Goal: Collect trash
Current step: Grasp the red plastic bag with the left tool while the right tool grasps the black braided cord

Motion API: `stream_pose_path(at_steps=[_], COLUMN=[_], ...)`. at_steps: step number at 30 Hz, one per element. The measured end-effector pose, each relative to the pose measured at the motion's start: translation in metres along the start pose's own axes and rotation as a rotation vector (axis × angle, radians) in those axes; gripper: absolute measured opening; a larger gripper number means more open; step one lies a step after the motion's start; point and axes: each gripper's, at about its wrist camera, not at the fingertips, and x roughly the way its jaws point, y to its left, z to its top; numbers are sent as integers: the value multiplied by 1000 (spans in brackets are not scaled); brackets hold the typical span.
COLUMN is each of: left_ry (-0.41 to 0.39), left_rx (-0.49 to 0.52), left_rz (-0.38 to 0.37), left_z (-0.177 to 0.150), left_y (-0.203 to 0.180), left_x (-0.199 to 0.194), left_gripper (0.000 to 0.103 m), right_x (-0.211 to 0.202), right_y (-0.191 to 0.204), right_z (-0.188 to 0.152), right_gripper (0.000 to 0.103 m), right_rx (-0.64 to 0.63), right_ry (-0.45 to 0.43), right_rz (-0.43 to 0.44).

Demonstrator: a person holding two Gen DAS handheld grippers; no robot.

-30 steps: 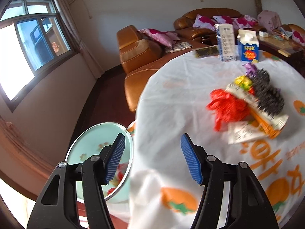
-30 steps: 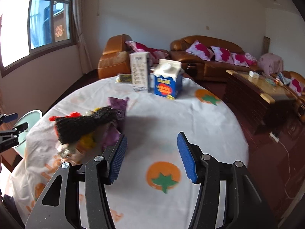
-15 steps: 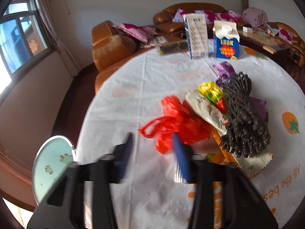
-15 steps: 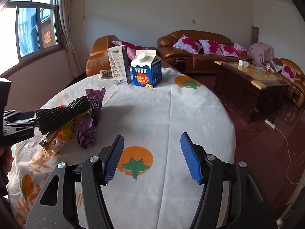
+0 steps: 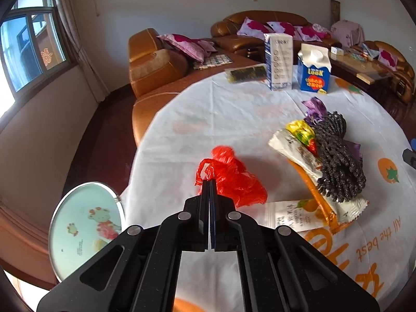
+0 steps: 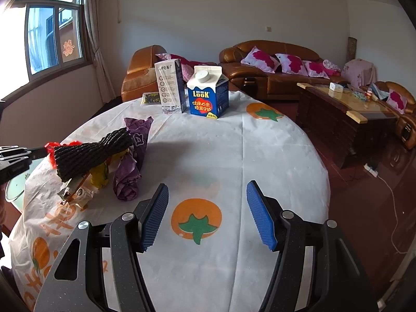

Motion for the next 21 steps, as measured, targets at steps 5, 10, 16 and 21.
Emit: stream_pose_path(at_steps=[5,10,16,21], left_ry=[-8,-14,-38,-30], left_rx=[-13,-30,-45,-42], left_rz=[33,50,77,83], left_z=[-10,-17,-15,-19], left_y=[24,40,54,57], left_x=[-15,-24,-33,-30], left_gripper=[0,0,0,0], right_x=[4,10,18,30], right_y=[11,23,37,55], right_z=[4,7,23,45], right_gripper=[62,62,62,62], right_rx=[-7,-15,-12,-33], right_ry=[10,17,6,-12], right_rz=[23,39,61,101])
